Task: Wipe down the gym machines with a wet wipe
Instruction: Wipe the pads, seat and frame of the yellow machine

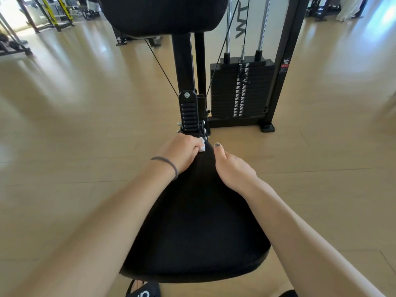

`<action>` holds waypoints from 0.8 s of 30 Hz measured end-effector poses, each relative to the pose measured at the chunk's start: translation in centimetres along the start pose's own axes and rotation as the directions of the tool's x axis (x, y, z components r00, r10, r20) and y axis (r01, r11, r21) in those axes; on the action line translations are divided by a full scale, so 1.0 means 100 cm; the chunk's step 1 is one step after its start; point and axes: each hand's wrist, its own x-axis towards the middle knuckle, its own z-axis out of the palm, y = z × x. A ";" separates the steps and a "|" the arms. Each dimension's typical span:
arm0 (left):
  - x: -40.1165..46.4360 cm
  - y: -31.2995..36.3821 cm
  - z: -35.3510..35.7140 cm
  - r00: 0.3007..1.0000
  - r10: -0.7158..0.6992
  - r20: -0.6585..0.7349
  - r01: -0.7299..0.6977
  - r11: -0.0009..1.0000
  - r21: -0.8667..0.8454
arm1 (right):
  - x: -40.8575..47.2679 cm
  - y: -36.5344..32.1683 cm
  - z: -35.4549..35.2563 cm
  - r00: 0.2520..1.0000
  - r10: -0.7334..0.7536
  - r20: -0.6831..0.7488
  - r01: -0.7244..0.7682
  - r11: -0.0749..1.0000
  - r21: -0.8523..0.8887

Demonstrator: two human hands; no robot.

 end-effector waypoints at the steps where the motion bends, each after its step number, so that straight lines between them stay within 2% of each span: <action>1: -0.014 0.001 -0.005 1.000 0.005 0.002 -0.005 1.000 -0.016 | -0.001 0.000 0.000 1.000 -0.007 0.002 0.007 1.000 -0.005; 5: -0.099 0.016 -0.030 0.988 0.149 0.029 -0.143 0.977 -0.157 | 0.000 0.000 0.003 0.999 -0.044 -0.008 0.044 0.998 -0.036; 7: -0.112 0.019 -0.031 0.990 0.136 0.030 -0.129 0.977 -0.168 | 0.002 0.001 0.007 0.998 -0.049 -0.025 0.047 0.997 -0.063; 9: -0.093 0.014 -0.027 0.999 0.047 -0.019 -0.050 0.986 -0.161 | 0.003 0.002 0.009 0.998 -0.054 -0.033 0.051 0.994 -0.094; 11: -0.069 0.006 -0.023 0.988 -0.149 -0.048 0.137 0.971 -0.197 | 0.002 0.003 0.009 0.997 -0.061 -0.040 0.056 0.992 -0.115; 12: -0.062 0.004 -0.023 0.977 -0.204 -0.056 0.189 0.960 -0.205 | 0.001 0.003 0.009 0.997 -0.065 -0.044 0.059 0.991 -0.119; 15: -0.094 0.020 -0.033 0.986 -0.144 -0.086 0.126 0.975 -0.185 | -0.001 0.004 0.009 0.997 -0.068 -0.047 0.061 0.989 -0.137; 17: -0.141 0.034 -0.043 0.996 -0.054 -0.069 0.041 0.984 -0.171 | -0.002 0.003 0.009 0.996 -0.077 -0.055 0.068 0.986 -0.150; 19: -0.196 0.047 -0.053 0.998 -0.021 -0.059 0.011 0.988 -0.157 | -0.003 0.002 0.009 0.995 -0.078 -0.062 0.067 0.984 -0.163; 21: -0.226 0.042 -0.057 0.995 -0.060 -0.084 0.047 0.988 -0.144 | -0.002 0.002 0.010 0.995 -0.077 -0.070 0.063 0.982 -0.180; 24: -0.211 0.015 -0.057 0.946 -0.281 -0.164 0.272 0.959 -0.077 | -0.004 0.002 0.013 0.991 -0.095 -0.097 0.069 0.969 -0.239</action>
